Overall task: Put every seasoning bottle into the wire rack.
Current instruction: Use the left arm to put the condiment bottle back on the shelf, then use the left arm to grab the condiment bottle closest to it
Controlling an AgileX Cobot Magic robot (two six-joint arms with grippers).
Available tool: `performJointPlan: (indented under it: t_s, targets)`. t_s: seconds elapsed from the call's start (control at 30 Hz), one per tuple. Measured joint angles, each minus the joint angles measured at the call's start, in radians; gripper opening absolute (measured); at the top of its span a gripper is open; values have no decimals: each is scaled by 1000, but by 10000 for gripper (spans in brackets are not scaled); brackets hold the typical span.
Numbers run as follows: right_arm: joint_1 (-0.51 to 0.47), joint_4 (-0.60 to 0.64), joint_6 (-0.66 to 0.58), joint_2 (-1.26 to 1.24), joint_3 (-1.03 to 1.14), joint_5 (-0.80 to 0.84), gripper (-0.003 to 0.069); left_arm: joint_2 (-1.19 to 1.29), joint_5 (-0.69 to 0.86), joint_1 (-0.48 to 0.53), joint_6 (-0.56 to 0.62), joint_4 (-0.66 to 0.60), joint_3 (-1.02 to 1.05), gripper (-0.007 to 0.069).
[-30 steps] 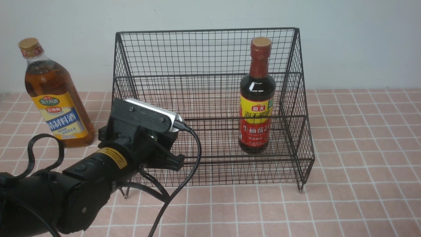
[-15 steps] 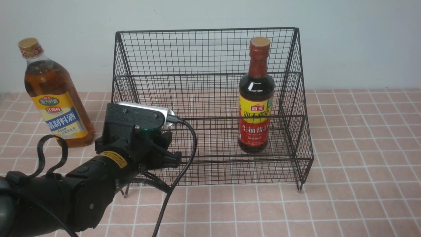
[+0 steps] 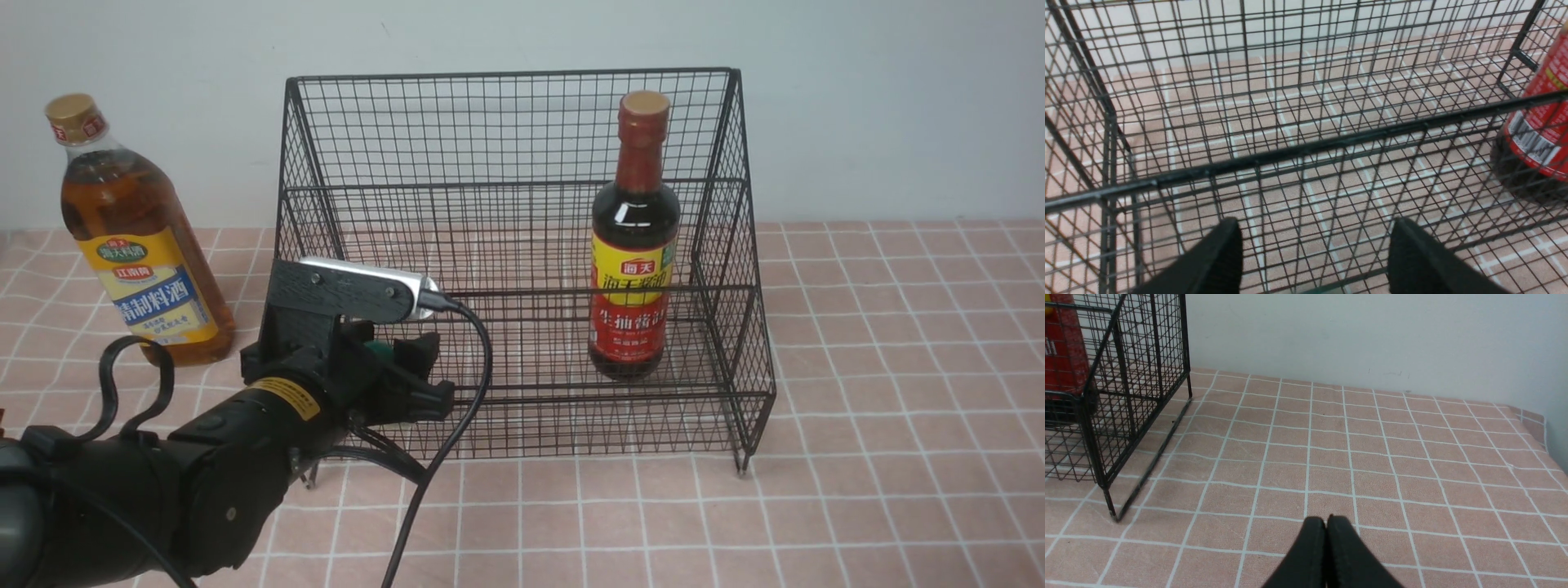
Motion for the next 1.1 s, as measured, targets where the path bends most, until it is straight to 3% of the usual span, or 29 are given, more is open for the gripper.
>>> performJointPlan:
  t_s: [0.17, 0.57, 0.67, 0.7, 0.73, 0.8, 0.87, 1.1]
  targets:
    - [0, 0, 0, 0, 0, 0, -15, -1, 0, 2, -1, -17, 0, 501]
    - [0, -1, 0, 0, 0, 0, -15, -150, 4, 2, -2, -28, 3, 487]
    - [0, -1, 0, 0, 0, 0, -15, -245, 19, 2, 1, -27, 2, 416]
    - [0, -1, 0, 0, 0, 0, -15, -315, 72, 2, 4, -27, -4, 322]
    - [0, -1, 0, 0, 0, 0, -15, -324, 80, 2, 5, -27, -5, 309]
    - [0, -1, 0, 0, 0, 0, -15, -421, 206, 2, 28, -27, -28, 134]
    - [0, -1, 0, 0, 0, 0, -15, -498, 323, 2, 73, -25, -59, 41]
    - [0, -1, 0, 0, 0, 0, -15, -694, 654, 63, 176, -16, -192, -7]
